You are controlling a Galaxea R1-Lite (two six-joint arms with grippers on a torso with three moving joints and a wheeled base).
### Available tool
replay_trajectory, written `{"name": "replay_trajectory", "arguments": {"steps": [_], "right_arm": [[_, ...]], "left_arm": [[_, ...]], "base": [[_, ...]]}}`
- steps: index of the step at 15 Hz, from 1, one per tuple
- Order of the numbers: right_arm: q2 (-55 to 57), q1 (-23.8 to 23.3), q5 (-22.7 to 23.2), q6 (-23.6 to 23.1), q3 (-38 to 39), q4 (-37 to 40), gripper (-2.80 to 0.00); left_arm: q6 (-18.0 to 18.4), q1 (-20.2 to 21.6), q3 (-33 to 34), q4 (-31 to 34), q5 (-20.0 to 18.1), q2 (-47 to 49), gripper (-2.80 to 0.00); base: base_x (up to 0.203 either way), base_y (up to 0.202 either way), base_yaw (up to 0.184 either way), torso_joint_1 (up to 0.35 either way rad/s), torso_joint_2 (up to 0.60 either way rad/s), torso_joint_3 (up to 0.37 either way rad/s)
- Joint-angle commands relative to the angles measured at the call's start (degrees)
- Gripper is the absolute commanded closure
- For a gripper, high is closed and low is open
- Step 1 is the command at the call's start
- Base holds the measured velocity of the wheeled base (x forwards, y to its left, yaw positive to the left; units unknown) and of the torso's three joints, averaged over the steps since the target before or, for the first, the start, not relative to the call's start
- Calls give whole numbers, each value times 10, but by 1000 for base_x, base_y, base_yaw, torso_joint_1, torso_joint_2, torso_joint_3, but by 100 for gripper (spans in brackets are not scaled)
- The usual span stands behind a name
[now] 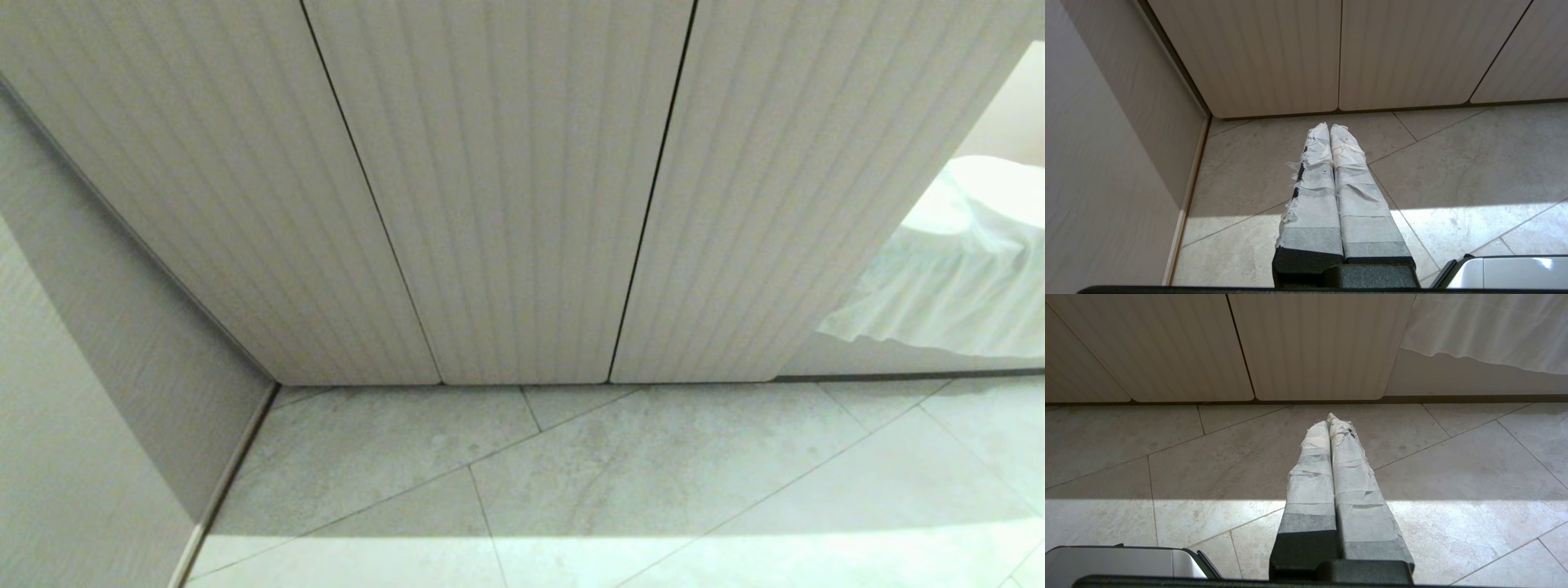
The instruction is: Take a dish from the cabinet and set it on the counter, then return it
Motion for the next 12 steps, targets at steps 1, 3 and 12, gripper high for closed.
{"name": "replay_trajectory", "arguments": {"steps": [1,3,12], "right_arm": [[0,0,0,0,0,0,0],[0,1,0,0,0,0,0],[0,0,0,0,0,0,0]], "left_arm": [[0,0,1,0,0,0,0],[0,0,0,0,0,0,0],[0,0,0,0,0,0,0]], "base": [[0,0,0,0,0,0],[0,0,0,0,0,0],[0,0,0,0,0,0]]}}
